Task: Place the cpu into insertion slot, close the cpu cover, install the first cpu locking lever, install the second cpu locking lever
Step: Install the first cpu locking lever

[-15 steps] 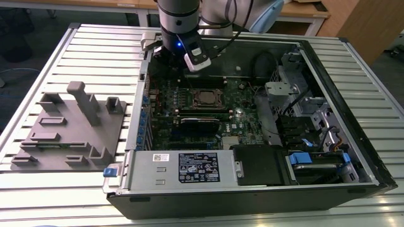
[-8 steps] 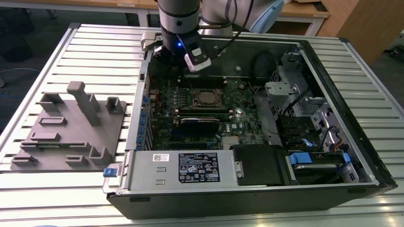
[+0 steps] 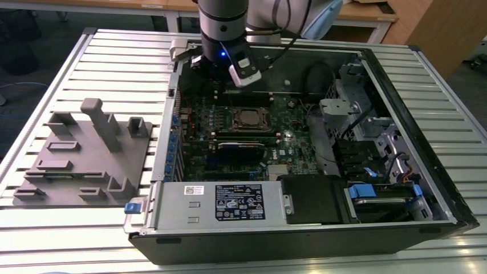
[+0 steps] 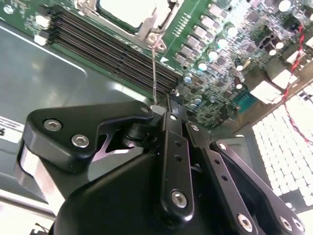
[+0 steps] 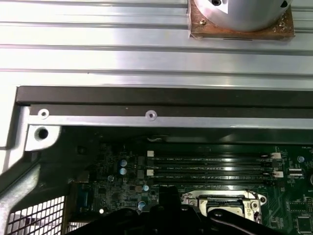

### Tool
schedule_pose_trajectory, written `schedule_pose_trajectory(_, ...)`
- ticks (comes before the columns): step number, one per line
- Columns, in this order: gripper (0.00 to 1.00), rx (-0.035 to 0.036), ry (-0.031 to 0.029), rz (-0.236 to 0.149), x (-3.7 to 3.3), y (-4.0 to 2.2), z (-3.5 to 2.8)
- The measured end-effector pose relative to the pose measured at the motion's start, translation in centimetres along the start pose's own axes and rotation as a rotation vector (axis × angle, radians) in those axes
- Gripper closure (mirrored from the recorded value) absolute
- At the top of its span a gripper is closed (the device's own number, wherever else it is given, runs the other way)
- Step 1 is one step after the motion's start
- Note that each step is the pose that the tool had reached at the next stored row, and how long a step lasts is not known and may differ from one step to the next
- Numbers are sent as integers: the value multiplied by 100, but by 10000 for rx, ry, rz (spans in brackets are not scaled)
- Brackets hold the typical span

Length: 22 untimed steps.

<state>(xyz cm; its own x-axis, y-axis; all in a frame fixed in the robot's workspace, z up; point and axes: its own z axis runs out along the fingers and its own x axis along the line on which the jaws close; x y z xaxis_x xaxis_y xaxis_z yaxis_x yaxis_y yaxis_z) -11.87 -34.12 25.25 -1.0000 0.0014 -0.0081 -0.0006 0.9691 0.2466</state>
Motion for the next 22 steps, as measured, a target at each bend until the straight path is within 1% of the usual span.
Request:
schedule_pose_trajectory(5,89,0,0,-1,-89,0,1)
schedule_pose_trajectory(11,89,1,0,-1,-176,-1,4)
schedule_pose_trajectory(18,89,0,0,-1,-244,-2,8)
schedule_pose_trajectory(19,89,0,0,-1,-268,-2,9)
schedule_pose_trajectory(22,89,0,-1,1,-271,-2,9)
